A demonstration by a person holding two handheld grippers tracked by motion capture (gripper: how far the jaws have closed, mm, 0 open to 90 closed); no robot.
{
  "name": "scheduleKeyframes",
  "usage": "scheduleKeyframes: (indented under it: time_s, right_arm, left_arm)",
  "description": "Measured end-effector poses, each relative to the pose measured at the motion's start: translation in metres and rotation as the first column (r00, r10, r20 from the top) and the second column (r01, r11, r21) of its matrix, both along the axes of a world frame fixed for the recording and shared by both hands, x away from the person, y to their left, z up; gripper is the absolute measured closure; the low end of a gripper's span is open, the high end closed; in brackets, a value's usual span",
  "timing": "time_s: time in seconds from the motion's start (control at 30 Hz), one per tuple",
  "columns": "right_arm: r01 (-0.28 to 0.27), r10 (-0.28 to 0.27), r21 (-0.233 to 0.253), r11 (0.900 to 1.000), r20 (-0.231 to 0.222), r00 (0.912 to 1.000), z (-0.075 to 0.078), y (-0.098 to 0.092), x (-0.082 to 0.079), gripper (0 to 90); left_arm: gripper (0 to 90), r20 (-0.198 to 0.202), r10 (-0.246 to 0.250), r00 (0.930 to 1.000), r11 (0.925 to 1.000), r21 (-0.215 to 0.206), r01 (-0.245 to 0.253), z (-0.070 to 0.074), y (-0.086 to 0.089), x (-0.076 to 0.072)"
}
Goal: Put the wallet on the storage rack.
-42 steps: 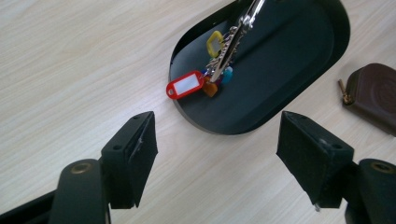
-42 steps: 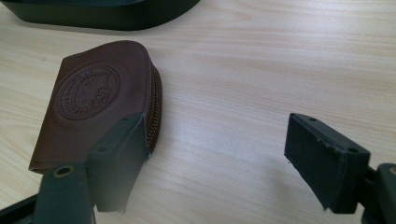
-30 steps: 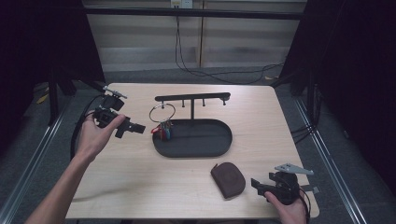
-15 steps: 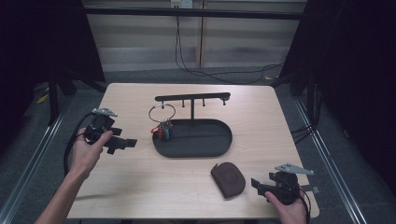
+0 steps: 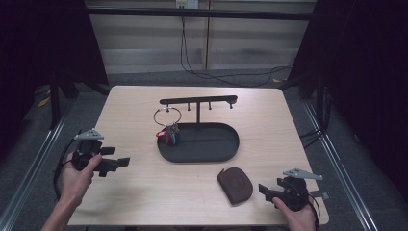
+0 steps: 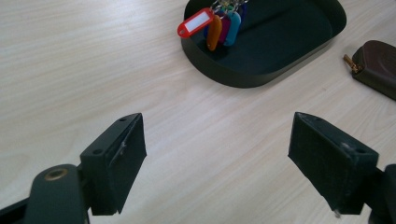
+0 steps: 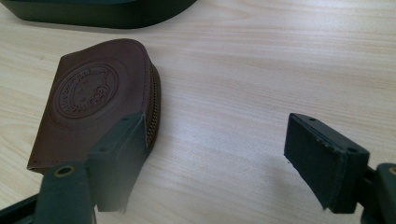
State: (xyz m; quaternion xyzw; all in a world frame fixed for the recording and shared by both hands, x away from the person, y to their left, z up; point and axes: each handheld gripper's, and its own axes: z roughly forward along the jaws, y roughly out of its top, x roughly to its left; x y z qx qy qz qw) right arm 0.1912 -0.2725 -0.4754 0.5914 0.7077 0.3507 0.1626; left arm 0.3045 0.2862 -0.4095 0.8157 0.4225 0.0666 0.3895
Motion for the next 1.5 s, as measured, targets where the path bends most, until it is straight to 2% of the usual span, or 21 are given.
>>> scheduleKeyframes:
  time_s: [0.13, 0.23, 0.47, 0.57, 0.63, 0.73, 0.83, 0.9, 0.93, 1.0, 1.07, 1.2, 1.3, 1.33, 1.4, 1.47, 1.5]
  right_arm:
    - [0.001, -0.001, 0.006, 1.000, -0.004, 1.0000, 0.000, -0.001, 0.001, 21.2]
    - [0.004, -0.004, 0.008, 1.000, -0.006, 1.0000, 0.000, -0.001, 0.000, 20.9]
    - [0.002, -0.002, 0.011, 1.000, -0.004, 1.0000, 0.001, -0.001, 0.001, 21.0]
    - [-0.001, 0.001, 0.011, 1.000, -0.019, 0.9998, 0.003, 0.001, 0.004, 21.0]
    - [-0.019, 0.019, 0.007, 1.000, -0.037, 0.9991, 0.003, 0.004, 0.006, 20.8]
    - [-0.053, 0.053, 0.002, 0.999, -0.040, 0.9978, 0.007, 0.010, 0.008, 21.0]
    - [-0.062, 0.062, 0.009, 0.998, -0.033, 0.9975, 0.012, 0.012, 0.009, 21.5]
    - [-0.066, 0.068, 0.031, 0.997, -0.050, 0.9964, 0.017, 0.013, 0.013, 21.7]
    - [-0.070, 0.072, 0.037, 0.997, -0.064, 0.9953, 0.021, 0.015, 0.016, 22.0]
    - [-0.074, 0.076, 0.021, 0.997, -0.089, 0.9931, 0.027, 0.020, 0.023, 21.8]
    - [-0.103, 0.105, 0.027, 0.994, -0.101, 0.9893, 0.032, 0.027, 0.030, 24.1]
    - [-0.111, 0.113, 0.017, 0.994, -0.118, 0.9866, 0.042, 0.037, 0.041, 25.3]
    - [-0.107, 0.108, 0.021, 0.994, -0.123, 0.9865, 0.048, 0.041, 0.047, 27.6]
    - [-0.114, 0.117, 0.024, 0.993, -0.131, 0.9844, 0.048, 0.042, 0.049, 27.6]
    - [-0.138, 0.143, 0.044, 0.989, -0.158, 0.9770, 0.049, 0.043, 0.053, 28.3]
    - [-0.180, 0.190, 0.075, 0.981, -0.168, 0.9672, 0.048, 0.044, 0.055, 29.6]
    - [-0.184, 0.194, 0.069, 0.980, -0.182, 0.9641, 0.048, 0.046, 0.056, 29.3]
  left_arm:
    - [18.7, 0.014, 0.005, 0.9999, 1.0000, -0.008, -0.005, -0.006, 0.005, -0.012]
    - [18.7, -0.022, -0.027, 0.9994, 0.9995, -0.019, 0.026, -0.013, 0.009, -0.018]
    - [18.7, -0.032, 0.012, 0.9994, 0.9991, -0.040, -0.013, -0.030, 0.014, -0.030]
    - [18.7, -0.034, 0.012, 0.9993, 0.9995, -0.030, -0.013, -0.036, 0.013, -0.037]
    - [18.7, -0.026, 0.012, 0.9996, 0.9993, -0.036, -0.012, -0.038, 0.012, -0.042]
    - [18.7, -0.023, 0.024, 0.9994, 0.9985, -0.049, -0.025, -0.044, 0.011, -0.049]
    - [18.7, -0.022, 0.017, 0.9996, 0.9985, -0.052, -0.018, -0.048, 0.010, -0.052]
    - [18.6, -0.017, 0.024, 0.9996, 0.9979, -0.059, -0.025, -0.050, 0.008, -0.053]
    - [18.5, -0.013, 0.020, 0.9997, 0.9980, -0.060, -0.020, -0.051, 0.006, -0.054]
    - [16.9, -0.019, 0.018, 0.9996, 0.9983, -0.056, -0.019, -0.053, 0.002, -0.055]
    - [16.4, -0.021, 0.014, 0.9997, 0.9988, -0.048, -0.015, -0.054, -0.003, -0.056]
    - [16.4, -0.024, 0.001, 0.9997, 0.9993, -0.036, -0.002, -0.056, -0.010, -0.054]
    - [16.4, -0.002, 0.007, 1.0000, 0.9990, -0.044, -0.007, -0.056, -0.015, -0.052]
    - [16.4, 0.002, 0.008, 1.0000, 0.9987, -0.049, -0.008, -0.057, -0.017, -0.051]
    - [16.4, -0.024, -0.006, 0.9997, 0.9983, -0.058, 0.004, -0.060, -0.023, -0.051]
    - [16.5, -0.035, -0.035, 0.9988, 0.9983, -0.047, 0.034, -0.063, -0.029, -0.050]
    - [16.5, -0.036, -0.038, 0.9986, 0.9987, -0.035, 0.037, -0.064, -0.031, -0.050]
